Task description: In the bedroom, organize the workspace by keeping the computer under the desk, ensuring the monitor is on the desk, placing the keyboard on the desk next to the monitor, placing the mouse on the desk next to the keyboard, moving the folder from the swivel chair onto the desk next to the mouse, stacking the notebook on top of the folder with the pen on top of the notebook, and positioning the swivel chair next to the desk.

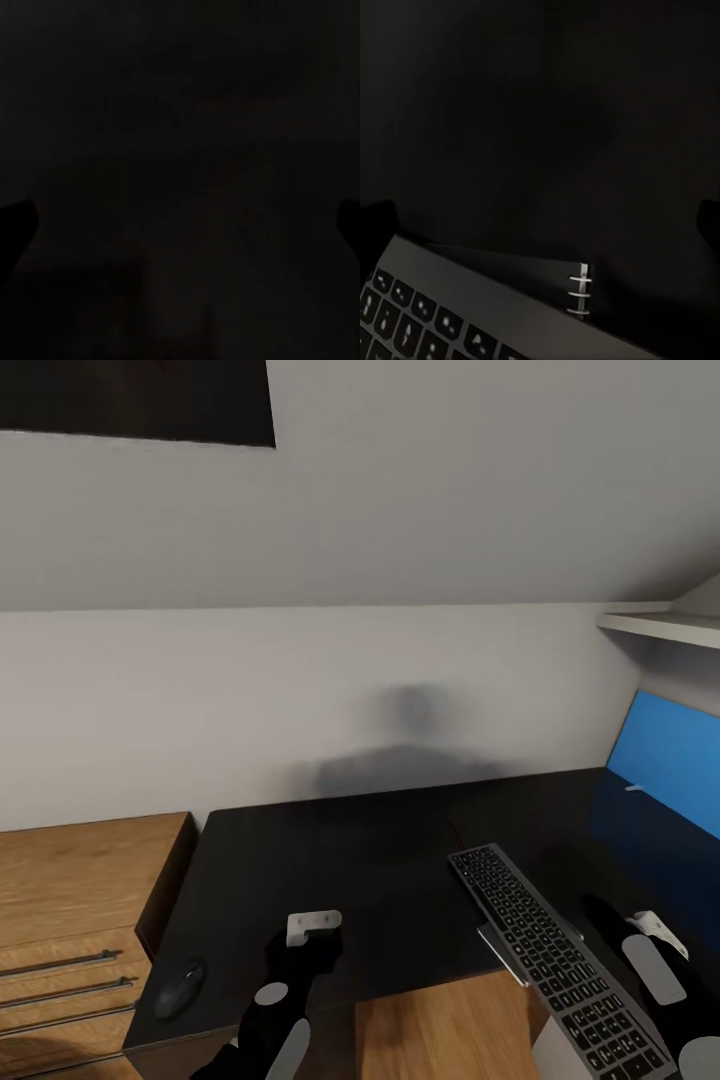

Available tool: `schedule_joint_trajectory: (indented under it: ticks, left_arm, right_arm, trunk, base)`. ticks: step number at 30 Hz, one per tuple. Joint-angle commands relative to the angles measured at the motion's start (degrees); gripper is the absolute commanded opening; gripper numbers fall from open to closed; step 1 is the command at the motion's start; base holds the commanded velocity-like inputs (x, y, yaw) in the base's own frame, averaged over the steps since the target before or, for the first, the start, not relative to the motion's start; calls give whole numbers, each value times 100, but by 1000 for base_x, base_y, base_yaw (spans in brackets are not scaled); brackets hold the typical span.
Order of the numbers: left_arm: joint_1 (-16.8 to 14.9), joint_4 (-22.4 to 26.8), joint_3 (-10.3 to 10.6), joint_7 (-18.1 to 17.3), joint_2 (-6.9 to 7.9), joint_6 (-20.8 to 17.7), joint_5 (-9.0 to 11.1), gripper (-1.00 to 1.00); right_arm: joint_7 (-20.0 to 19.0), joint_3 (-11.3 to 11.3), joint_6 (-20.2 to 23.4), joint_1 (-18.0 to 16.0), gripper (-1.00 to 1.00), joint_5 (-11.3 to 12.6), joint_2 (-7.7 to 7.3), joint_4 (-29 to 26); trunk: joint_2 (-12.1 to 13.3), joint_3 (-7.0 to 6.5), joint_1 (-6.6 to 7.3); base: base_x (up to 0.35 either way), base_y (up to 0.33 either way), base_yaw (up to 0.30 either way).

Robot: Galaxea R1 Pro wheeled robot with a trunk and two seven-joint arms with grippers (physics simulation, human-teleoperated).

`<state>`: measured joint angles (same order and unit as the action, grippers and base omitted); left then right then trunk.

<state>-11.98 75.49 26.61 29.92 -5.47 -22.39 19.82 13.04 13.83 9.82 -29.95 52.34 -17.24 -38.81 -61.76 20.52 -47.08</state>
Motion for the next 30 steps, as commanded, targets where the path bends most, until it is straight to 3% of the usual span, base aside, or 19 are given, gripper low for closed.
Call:
schedule_joint_trajectory:
  ticks: [1, 16, 30]
  left_arm:
    - [-4, 6, 11, 49, 2, -14, 48, 100]
    - [-3, 1, 16, 56, -3, -12, 40, 100]
    - [-5, -3, 16, 36, 21, -11, 42, 100]
  right_arm:
    - [31, 6, 29, -2, 100, 37, 0, -13]
    - [32, 6, 161, -2, 100, 48, 1, -12]
    - [34, 14, 347, -2, 100, 48, 1, -12]
  trunk:
    - [-47, 26, -23]
    - [-287, 133, -155]
    - [-287, 133, -155]
  base:
    - [0, 0, 0]
    - [0, 0, 0]
    - [0, 0, 0]
